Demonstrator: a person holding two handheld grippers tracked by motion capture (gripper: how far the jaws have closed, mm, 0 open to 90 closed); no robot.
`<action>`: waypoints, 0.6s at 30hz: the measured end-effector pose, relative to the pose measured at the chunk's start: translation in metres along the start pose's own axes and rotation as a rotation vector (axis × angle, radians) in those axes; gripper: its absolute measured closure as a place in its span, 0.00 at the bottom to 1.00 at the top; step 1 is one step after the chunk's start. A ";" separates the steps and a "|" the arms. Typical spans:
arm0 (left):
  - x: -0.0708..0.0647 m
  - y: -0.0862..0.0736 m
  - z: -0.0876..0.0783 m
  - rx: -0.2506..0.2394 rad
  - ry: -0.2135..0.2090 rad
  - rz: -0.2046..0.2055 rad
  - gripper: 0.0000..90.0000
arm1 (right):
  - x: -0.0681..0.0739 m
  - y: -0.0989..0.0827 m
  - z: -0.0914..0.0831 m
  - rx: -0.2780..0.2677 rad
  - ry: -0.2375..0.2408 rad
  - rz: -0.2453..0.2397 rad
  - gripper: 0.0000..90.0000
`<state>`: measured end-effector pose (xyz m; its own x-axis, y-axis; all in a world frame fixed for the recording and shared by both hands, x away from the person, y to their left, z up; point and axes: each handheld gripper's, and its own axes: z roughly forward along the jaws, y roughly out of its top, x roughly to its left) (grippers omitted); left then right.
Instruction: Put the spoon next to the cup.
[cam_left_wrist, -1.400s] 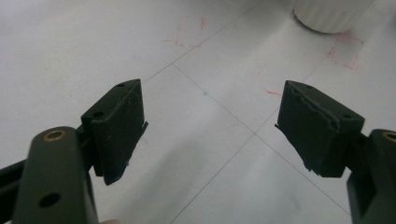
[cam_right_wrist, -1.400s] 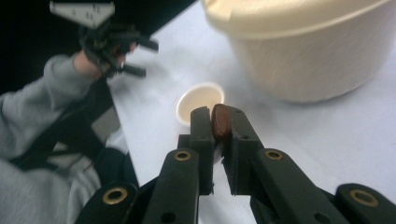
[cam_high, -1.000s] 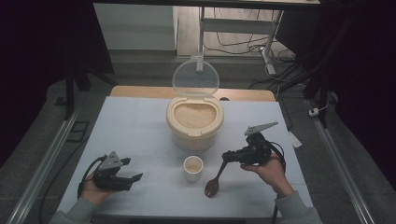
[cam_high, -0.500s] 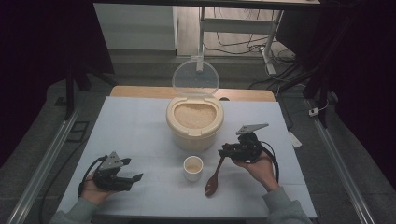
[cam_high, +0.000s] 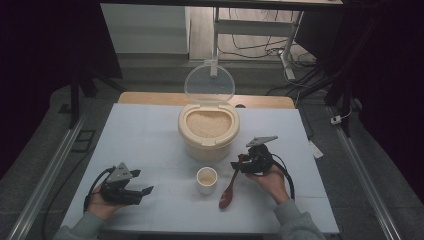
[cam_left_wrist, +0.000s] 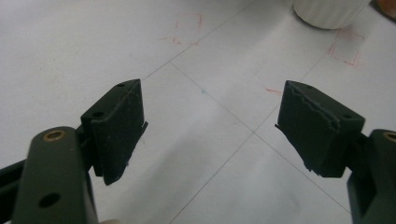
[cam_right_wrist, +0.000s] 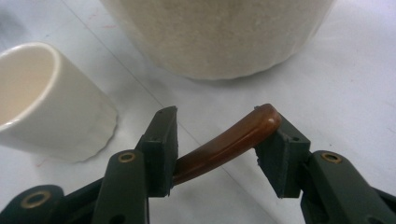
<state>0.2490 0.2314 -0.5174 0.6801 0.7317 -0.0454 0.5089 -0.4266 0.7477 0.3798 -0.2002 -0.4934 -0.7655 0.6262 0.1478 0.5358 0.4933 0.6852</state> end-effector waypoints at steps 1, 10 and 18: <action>0.000 0.000 0.000 0.000 0.000 0.000 0.25 | 0.000 0.000 0.001 0.003 -0.005 0.003 0.55; 0.000 0.000 0.000 0.001 0.000 -0.001 0.25 | 0.000 -0.003 0.016 0.057 -0.078 0.007 0.49; 0.000 0.000 0.000 0.003 0.001 0.002 0.25 | 0.004 -0.004 0.022 0.090 -0.158 -0.029 0.42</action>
<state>0.2489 0.2312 -0.5178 0.6806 0.7313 -0.0438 0.5092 -0.4292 0.7460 0.3826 -0.1865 -0.5115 -0.7197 0.6942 0.0099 0.5490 0.5603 0.6202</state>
